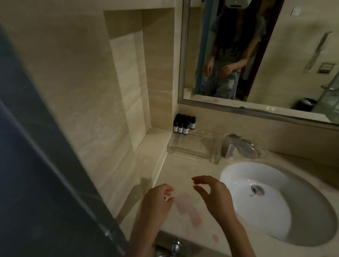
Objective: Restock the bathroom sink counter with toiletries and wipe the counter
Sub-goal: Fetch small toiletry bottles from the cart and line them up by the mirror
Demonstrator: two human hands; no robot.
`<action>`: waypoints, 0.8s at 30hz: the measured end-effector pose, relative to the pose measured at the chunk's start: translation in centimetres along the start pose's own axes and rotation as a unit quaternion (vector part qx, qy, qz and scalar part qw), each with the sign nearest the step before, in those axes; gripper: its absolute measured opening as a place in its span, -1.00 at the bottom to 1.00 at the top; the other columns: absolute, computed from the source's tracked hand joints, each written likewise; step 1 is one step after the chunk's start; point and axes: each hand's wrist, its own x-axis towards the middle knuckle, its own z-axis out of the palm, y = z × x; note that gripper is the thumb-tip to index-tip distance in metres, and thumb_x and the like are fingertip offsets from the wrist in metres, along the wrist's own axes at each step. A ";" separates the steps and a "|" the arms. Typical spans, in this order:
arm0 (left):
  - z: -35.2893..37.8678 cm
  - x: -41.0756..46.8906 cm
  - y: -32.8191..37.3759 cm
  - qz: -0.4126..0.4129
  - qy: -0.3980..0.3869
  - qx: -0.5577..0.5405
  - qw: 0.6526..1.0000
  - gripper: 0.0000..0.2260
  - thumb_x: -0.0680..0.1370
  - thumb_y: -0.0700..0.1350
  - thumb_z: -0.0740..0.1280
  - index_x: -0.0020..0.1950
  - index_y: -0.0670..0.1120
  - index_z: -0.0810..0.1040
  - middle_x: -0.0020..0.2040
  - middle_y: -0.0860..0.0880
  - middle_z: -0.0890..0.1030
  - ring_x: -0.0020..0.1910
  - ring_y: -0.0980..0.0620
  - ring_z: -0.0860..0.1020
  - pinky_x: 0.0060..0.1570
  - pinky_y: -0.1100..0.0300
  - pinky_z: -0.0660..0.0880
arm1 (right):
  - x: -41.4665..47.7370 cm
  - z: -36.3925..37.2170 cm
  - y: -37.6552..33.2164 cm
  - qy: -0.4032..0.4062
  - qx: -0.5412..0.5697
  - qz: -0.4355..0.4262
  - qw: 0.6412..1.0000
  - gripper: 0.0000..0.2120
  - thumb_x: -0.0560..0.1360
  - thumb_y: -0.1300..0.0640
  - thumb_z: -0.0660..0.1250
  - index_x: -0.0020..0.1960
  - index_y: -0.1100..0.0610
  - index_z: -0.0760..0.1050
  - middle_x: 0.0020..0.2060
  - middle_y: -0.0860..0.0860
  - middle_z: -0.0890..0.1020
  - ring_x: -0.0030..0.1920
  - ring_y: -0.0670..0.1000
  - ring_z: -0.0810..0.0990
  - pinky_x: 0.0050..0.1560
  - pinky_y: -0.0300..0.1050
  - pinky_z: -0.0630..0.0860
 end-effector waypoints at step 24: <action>-5.4 -20.3 -7.5 -0.298 0.206 0.028 0.932 -0.74 0.54 -0.15 0.32 0.23 -0.06 0.57 0.15 -0.05 0.62 0.15 -0.01 0.56 0.08 0.22 0.42 | -6.9 9.8 -12.1 -0.370 -0.130 -0.328 0.860 -0.70 0.55 0.01 0.28 0.28 -0.12 0.48 0.22 -0.13 0.56 0.26 -0.06 0.47 0.19 -0.19 0.36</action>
